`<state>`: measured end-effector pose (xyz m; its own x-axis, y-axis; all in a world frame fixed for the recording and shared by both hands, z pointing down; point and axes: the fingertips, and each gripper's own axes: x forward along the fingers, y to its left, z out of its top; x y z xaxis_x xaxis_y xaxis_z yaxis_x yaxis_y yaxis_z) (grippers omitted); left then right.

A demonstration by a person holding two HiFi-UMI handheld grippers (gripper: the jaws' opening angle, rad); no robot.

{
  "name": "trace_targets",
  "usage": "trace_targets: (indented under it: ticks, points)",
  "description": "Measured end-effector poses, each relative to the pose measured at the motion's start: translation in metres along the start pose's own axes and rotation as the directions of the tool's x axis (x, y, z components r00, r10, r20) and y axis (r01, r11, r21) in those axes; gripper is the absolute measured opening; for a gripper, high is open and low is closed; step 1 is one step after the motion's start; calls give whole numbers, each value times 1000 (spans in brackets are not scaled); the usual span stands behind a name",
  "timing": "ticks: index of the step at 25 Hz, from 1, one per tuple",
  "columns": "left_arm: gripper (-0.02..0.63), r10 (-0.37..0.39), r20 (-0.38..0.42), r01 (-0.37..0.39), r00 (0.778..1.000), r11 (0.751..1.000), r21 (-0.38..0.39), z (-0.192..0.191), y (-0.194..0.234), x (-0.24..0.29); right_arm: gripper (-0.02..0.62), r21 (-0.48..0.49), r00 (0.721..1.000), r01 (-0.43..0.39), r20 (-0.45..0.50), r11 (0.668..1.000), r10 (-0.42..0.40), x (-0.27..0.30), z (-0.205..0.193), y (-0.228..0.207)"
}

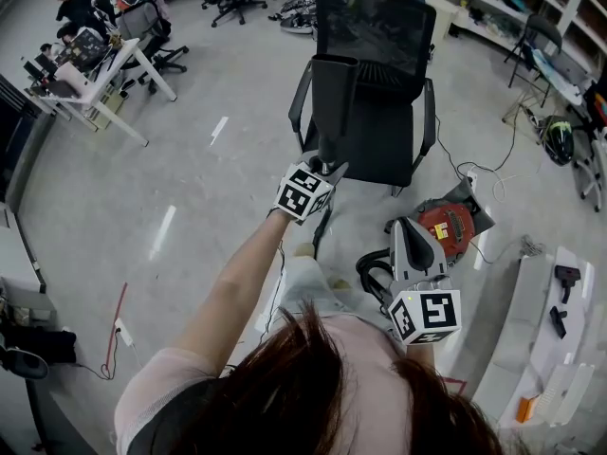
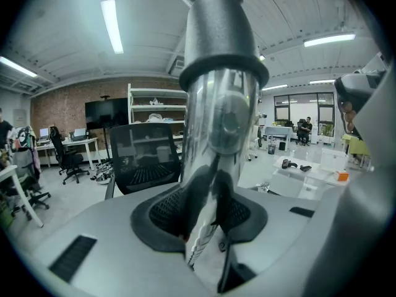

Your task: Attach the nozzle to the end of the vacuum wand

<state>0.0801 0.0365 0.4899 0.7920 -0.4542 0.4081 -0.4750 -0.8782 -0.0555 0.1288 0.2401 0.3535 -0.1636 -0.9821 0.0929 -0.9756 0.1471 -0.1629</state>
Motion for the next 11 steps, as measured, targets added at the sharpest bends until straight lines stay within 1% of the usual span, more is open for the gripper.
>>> trace_targets:
  ticks: [6, 11]
  points:
    - [132, 0, 1, 0, 1000, 1000, 2, 1, -1, 0, 32, 5, 1000, 4, 2, 1000, -4, -1, -2, -1]
    - [132, 10, 19, -10, 1000, 1000, 1, 6, 3, 1, 32, 7, 1000, 22, 17, 1000, -23, -3, 0, -13]
